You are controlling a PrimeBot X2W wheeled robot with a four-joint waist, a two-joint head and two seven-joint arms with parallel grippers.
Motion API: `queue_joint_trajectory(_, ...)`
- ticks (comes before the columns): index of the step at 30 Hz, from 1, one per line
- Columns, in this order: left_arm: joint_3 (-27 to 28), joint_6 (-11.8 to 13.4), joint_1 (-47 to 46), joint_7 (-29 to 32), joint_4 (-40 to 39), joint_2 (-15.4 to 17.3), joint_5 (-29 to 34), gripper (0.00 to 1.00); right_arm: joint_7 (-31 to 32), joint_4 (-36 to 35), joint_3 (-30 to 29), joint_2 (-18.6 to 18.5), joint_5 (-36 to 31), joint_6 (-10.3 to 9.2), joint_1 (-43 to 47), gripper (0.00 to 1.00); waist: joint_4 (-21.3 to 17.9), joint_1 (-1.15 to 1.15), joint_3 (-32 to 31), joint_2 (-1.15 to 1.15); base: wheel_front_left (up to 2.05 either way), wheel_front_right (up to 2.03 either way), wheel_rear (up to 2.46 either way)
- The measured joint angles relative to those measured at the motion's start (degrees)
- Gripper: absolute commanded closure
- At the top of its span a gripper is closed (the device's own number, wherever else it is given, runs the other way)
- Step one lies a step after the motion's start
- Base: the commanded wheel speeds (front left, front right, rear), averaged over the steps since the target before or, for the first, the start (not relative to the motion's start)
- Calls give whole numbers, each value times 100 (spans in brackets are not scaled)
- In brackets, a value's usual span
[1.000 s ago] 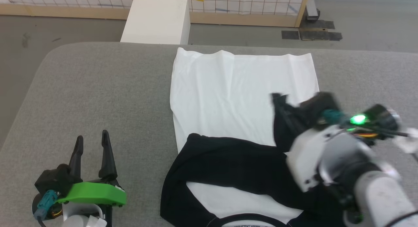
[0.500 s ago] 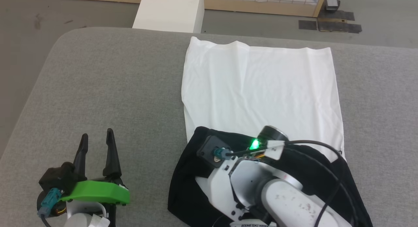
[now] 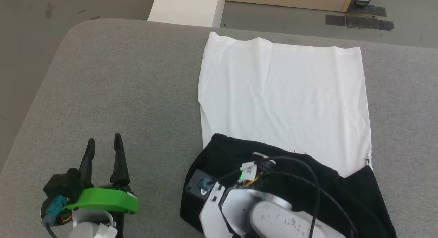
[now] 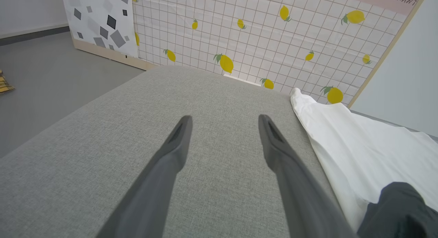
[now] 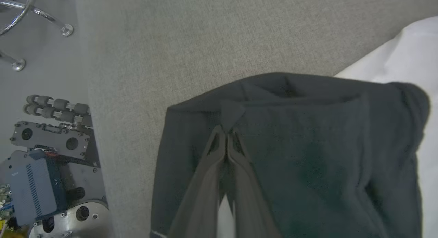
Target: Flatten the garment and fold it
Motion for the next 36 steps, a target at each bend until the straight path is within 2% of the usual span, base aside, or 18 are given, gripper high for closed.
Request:
queue_joint_trajectory(4,-1,0,-3,0,4,-2,-2,0,78,215,245,9,269,1,-20,100,5,0,14,0,0,0,0)
queue_joint_trajectory(5,-2,0,-4,0,5,-2,-7,0,87,256,266,9,337,0,-24,88,2,0,13,0,0,0,0)
queue_joint_trajectory(6,-1,0,-4,0,7,-2,-8,0,100,270,290,7,392,0,-32,13,-3,0,9,0,0,0,0)
queue_joint_trajectory(7,2,0,-4,0,9,-3,-7,0,96,272,267,9,488,1,-32,0,-12,0,4,0,0,0,0)
queue_joint_trajectory(10,0,0,-4,0,24,-4,-7,0,-121,137,121,8,723,1,-39,0,-40,0,-32,0,0,0,0)
queue_joint_trajectory(14,2,0,2,0,30,-7,-3,0,-749,-369,-464,12,940,0,-33,0,-90,0,-123,0,0,0,0)
queue_joint_trajectory(19,21,0,12,0,59,1,5,0,-1607,-1167,-1618,15,788,0,232,0,-201,0,-261,0,0,0,0)
queue_joint_trajectory(25,5,-2,75,0,111,26,12,0,-2320,-2008,-3185,-14,144,0,1172,0,-403,0,-442,0,0,0,0)
queue_joint_trajectory(32,-86,-30,91,2,212,57,11,0,-2944,-2216,-4685,2,-224,0,2137,0,-628,0,-630,0,0,0,0)
queue_joint_trajectory(36,-197,-57,-7,69,246,141,15,0,-3200,-2172,-5183,4,-261,0,2401,0,-768,0,-651,0,0,0,0)
